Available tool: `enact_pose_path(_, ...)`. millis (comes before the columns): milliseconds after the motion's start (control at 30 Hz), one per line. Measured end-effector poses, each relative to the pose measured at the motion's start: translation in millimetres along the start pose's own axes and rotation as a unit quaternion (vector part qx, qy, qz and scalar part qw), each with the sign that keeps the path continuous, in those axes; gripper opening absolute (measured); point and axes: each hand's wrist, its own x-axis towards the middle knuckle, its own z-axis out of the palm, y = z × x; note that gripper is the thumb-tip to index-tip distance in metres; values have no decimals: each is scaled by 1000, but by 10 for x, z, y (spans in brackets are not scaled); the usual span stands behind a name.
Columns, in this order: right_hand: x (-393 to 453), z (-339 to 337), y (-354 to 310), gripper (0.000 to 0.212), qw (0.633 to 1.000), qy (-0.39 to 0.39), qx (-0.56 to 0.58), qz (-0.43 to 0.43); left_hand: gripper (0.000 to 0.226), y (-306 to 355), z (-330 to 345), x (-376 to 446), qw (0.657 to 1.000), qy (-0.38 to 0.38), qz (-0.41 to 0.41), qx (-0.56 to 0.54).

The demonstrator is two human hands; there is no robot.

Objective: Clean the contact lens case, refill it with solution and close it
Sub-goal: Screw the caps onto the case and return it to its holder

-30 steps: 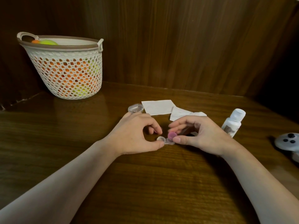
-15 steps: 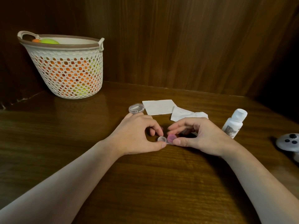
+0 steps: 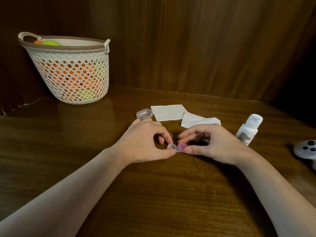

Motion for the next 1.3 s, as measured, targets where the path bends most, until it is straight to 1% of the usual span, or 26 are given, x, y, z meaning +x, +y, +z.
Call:
enact_pose_path(133,0,-1,4,34,1000,-1,-8,-5,37,9,-1,-5,1000,3,-1,0)
enact_pose_path(200,1,-1,-3,35,1000,1,-17,-7,34,9,-2,-12,1000,4,0,0)
enact_pose_path(333,11,-2,-10,26,999,-5,-30,-12,28,10,-1,-15,1000,7,6,-14)
enact_pose_path(467,6,16,-18,33,999,10,-29,-12,29,11,-4,-10,1000,3,4,-10)
enact_pose_path(600,12,37,-33,29,999,14,-46,-16,31,5,0,-7,1000,2,1,-11)
enact_pose_path(733,-15,6,-35,48,997,14,-67,-18,30,-5,6,-8,1000,4,3,-12)
enact_pose_path(767,-21,-5,-36,48,997,12,-71,-20,29,-7,7,-5,1000,3,5,-13)
enact_pose_path(933,-20,6,-54,28,998,1,-50,-26,29,-6,2,-3,1000,1,4,-16)
enact_pose_path(1033,0,34,-42,23,999,15,-45,-19,27,-1,-1,-14,1000,0,6,-18)
enact_pose_path(1100,24,53,-36,26,999,19,-45,-7,27,-1,-4,-16,1000,1,9,-20)
enact_pose_path(1167,28,57,-24,35,999,21,-48,-1,29,4,-8,-11,1000,1,6,-18)
enact_pose_path(1267,-7,16,-12,44,999,16,-43,-9,30,5,-8,-2,1000,-4,2,-14)
enact_pose_path(1300,-19,5,-13,44,999,14,-42,-15,30,5,-6,-3,1000,-4,3,-18)
